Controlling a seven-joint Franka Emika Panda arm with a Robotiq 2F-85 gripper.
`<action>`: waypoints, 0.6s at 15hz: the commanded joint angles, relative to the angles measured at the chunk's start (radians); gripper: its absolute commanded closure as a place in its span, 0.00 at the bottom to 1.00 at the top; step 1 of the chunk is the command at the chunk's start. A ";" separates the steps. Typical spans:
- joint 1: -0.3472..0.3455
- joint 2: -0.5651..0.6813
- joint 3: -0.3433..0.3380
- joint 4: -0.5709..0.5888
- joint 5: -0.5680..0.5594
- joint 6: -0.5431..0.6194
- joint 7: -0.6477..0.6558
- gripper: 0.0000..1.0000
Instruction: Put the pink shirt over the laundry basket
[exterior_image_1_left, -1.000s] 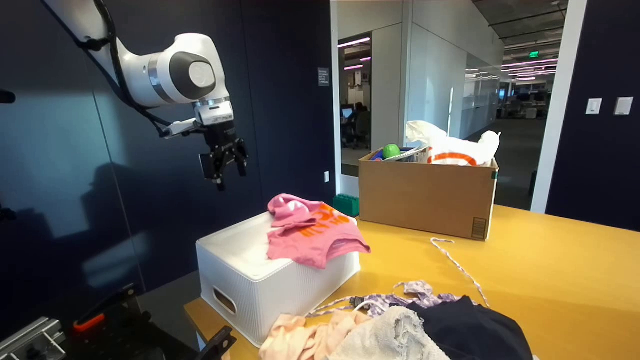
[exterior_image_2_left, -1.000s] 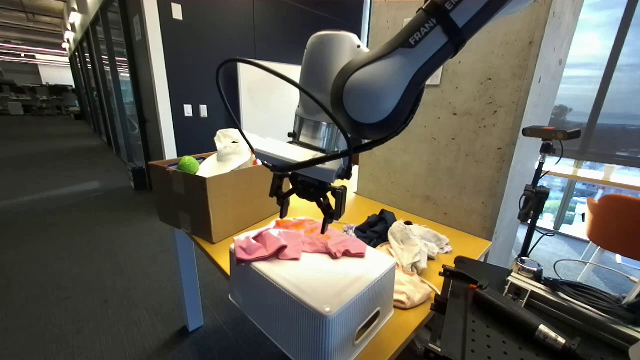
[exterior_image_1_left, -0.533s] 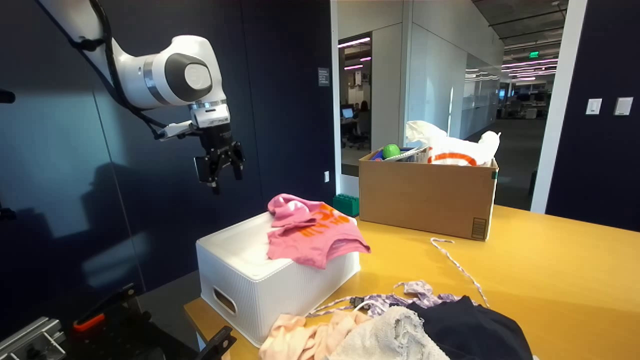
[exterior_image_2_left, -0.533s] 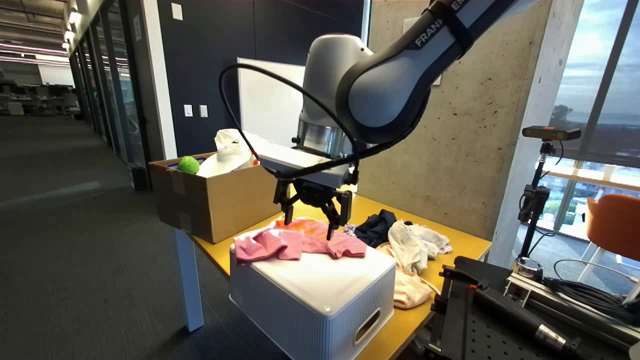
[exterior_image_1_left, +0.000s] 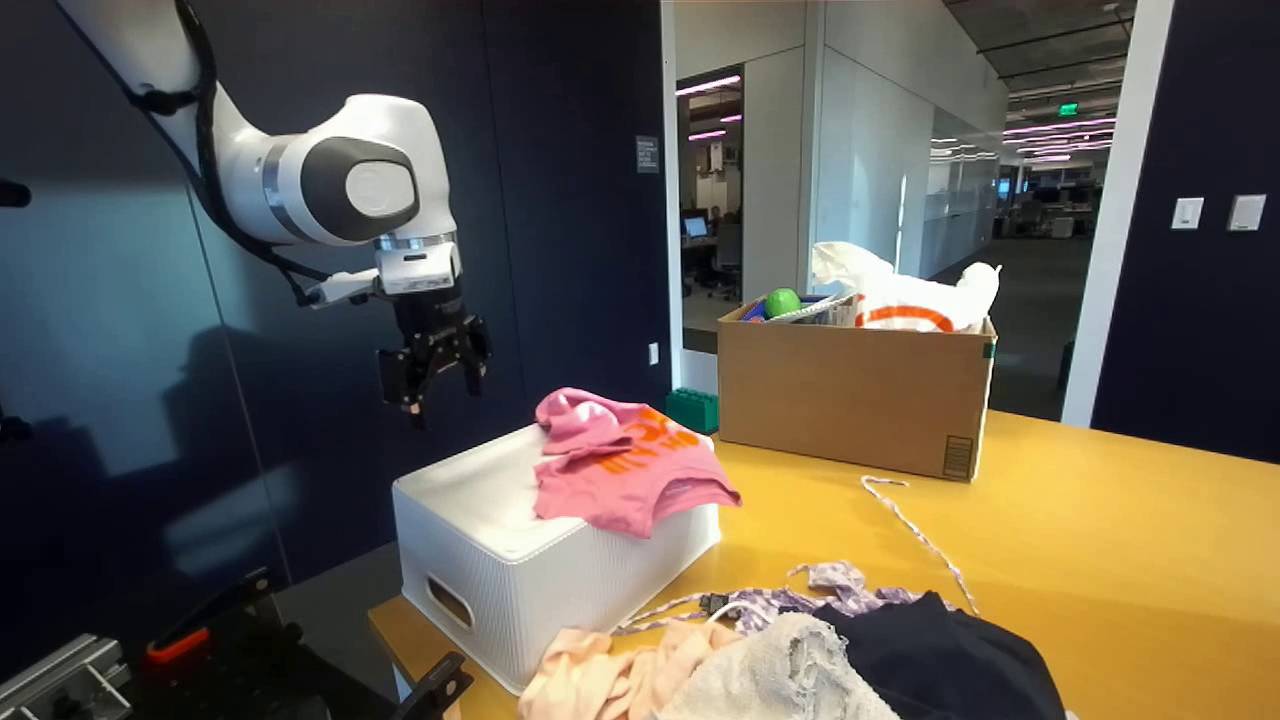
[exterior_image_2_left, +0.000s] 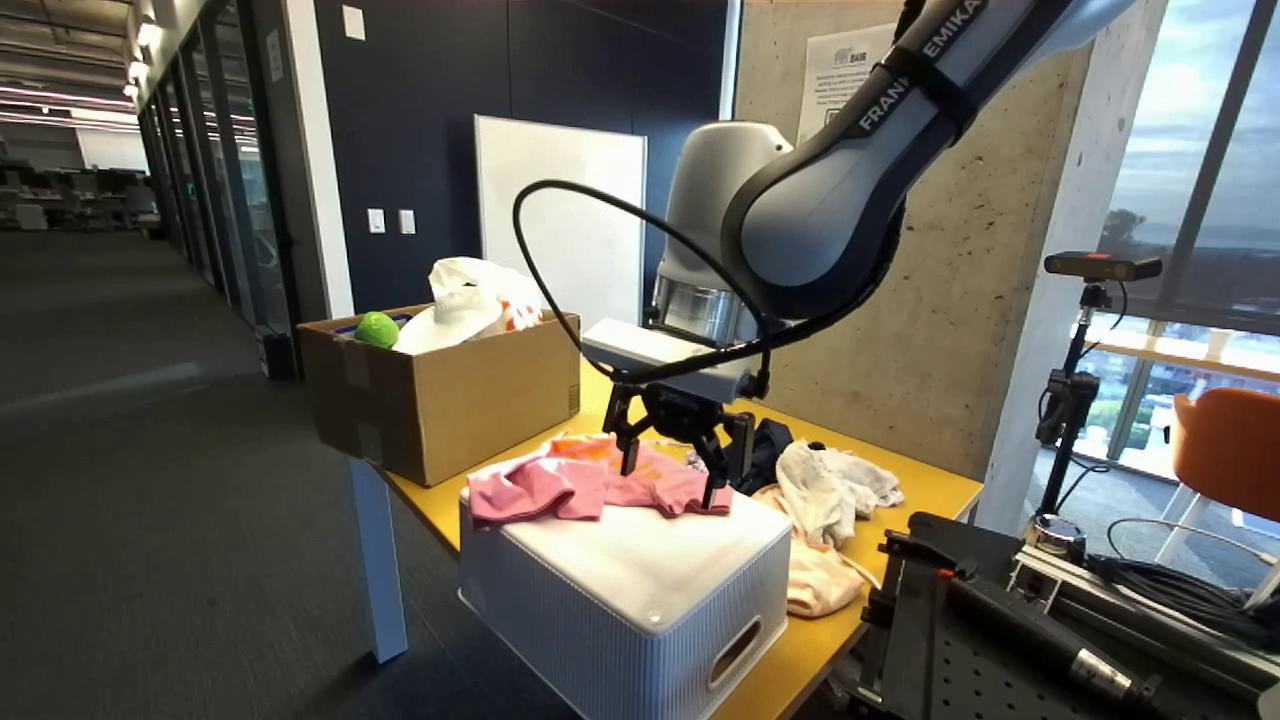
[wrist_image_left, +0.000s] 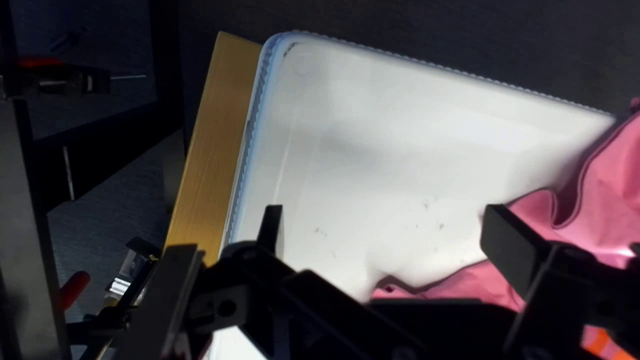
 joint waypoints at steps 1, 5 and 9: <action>-0.062 -0.021 0.001 0.005 0.149 0.029 -0.100 0.00; -0.103 0.070 0.004 0.107 0.299 0.014 -0.179 0.00; -0.124 0.176 0.007 0.201 0.375 -0.005 -0.221 0.00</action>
